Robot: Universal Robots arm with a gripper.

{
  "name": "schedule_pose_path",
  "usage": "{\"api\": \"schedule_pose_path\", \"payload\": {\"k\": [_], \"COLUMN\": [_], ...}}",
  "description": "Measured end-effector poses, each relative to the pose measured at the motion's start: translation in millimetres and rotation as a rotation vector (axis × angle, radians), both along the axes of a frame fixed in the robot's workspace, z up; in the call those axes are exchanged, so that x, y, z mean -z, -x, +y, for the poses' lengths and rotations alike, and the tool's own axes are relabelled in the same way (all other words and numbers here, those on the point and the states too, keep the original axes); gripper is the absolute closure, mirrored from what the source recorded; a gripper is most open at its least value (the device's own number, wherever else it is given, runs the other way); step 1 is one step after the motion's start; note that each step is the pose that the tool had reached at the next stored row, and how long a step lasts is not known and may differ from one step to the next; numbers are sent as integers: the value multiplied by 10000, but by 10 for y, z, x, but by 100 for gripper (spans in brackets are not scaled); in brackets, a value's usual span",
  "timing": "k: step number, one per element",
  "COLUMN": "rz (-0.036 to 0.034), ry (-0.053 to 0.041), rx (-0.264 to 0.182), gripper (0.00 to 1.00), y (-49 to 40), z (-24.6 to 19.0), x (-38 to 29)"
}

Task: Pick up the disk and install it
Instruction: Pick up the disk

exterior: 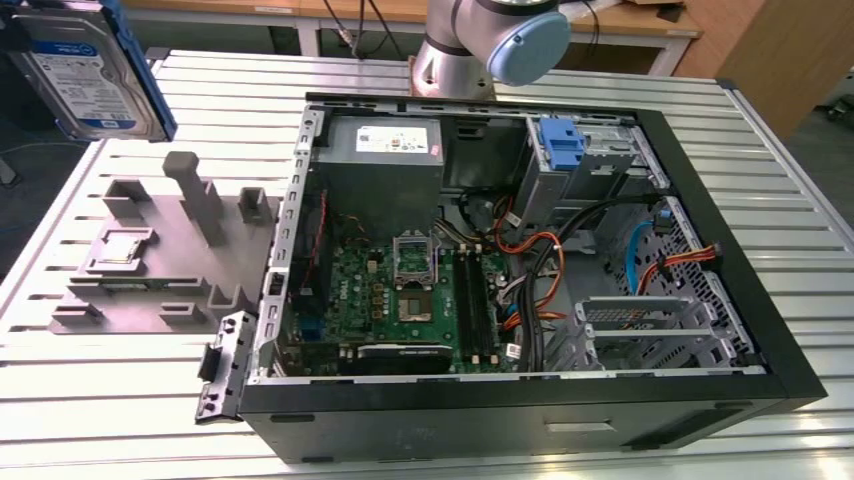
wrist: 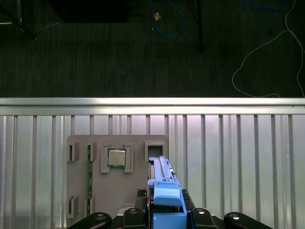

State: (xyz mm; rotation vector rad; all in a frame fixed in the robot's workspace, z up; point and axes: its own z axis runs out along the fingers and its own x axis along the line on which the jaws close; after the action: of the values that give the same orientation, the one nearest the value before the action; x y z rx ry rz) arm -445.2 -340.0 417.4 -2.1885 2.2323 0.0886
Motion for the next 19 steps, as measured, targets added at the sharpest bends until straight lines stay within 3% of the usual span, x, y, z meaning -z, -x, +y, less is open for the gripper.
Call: {"api": "schedule_pose_path", "payload": {"k": [19], "rz": [2], "ry": [1], "rx": [0], "gripper": [63], "y": [0], "z": [0], "x": [-41]}}
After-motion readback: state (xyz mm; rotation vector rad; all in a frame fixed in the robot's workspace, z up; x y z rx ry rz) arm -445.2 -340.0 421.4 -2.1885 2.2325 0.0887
